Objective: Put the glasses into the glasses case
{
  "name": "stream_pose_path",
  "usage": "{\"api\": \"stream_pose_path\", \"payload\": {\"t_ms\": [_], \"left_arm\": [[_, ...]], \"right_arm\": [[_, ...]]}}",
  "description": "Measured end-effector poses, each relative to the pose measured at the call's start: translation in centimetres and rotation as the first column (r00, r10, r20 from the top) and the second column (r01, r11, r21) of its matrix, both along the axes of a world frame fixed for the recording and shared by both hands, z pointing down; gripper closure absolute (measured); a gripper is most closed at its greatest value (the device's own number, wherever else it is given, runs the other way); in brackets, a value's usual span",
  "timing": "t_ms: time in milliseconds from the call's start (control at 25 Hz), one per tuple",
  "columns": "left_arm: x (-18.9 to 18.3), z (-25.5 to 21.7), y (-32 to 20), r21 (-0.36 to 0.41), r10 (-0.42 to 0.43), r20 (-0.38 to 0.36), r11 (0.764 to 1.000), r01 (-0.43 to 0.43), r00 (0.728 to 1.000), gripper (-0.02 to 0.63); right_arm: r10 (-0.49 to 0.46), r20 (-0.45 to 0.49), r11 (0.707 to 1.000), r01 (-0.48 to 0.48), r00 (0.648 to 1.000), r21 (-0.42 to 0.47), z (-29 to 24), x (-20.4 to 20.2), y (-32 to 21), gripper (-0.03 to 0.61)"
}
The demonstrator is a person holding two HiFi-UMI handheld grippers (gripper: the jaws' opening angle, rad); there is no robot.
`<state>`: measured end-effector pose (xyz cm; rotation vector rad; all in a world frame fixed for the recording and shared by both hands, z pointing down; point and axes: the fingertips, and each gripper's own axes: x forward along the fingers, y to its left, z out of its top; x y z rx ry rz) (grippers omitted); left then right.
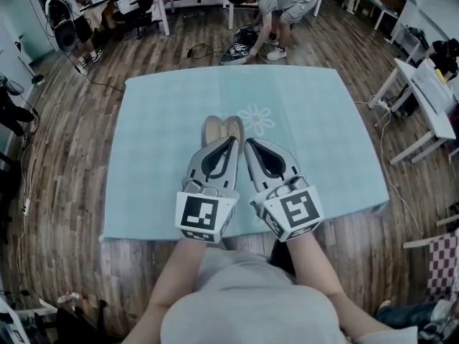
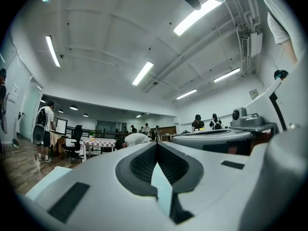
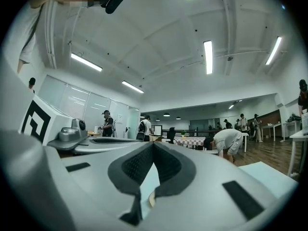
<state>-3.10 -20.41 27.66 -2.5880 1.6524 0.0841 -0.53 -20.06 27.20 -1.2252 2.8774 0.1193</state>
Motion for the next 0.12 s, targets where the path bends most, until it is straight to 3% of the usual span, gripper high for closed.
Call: {"api": "stream_pose_path", "payload": {"t_ms": [120], "left_arm": [[-0.07, -0.38, -0.14, 0.011, 0.000, 0.001, 1.000, 0.000, 1.000, 0.604]], "right_arm": [[0.001, 0.005, 1.000, -0.001, 1.000, 0.006, -0.49, -0.33, -0.05, 0.572]]}}
